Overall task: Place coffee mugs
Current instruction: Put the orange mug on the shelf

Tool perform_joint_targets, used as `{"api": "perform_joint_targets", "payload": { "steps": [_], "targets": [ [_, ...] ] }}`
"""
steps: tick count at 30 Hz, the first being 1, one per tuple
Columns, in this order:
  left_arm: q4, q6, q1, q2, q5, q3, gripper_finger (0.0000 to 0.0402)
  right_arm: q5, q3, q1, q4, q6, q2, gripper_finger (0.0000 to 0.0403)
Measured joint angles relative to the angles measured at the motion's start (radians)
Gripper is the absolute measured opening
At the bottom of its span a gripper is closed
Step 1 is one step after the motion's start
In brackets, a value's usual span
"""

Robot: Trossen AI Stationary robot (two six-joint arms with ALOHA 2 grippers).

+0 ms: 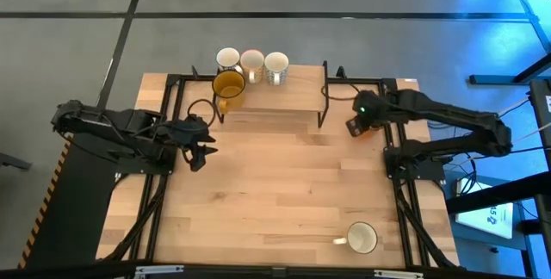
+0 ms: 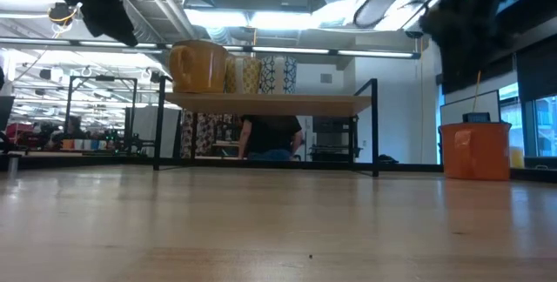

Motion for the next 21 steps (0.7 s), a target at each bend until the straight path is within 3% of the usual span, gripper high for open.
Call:
{"api": "perform_joint_targets", "payload": {
  "steps": [5, 12, 21],
  "targets": [
    [0.006, 0.008, 0.000, 0.000, -0.001, -0.002, 0.0163, -0.063, -0.019, -0.160, 0.018, -0.155, 0.094, 0.0193],
    [0.006, -0.044, 0.000, 0.000, -0.002, -0.002, 0.0163, -0.168, -0.156, -0.330, 0.163, -0.291, 0.142, 0.0193],
    [0.006, -0.063, 0.000, 0.000, -0.035, -0.002, 0.0163, -0.192, -0.230, -0.365, 0.264, -0.335, 0.141, 0.0187]
  ]
}}
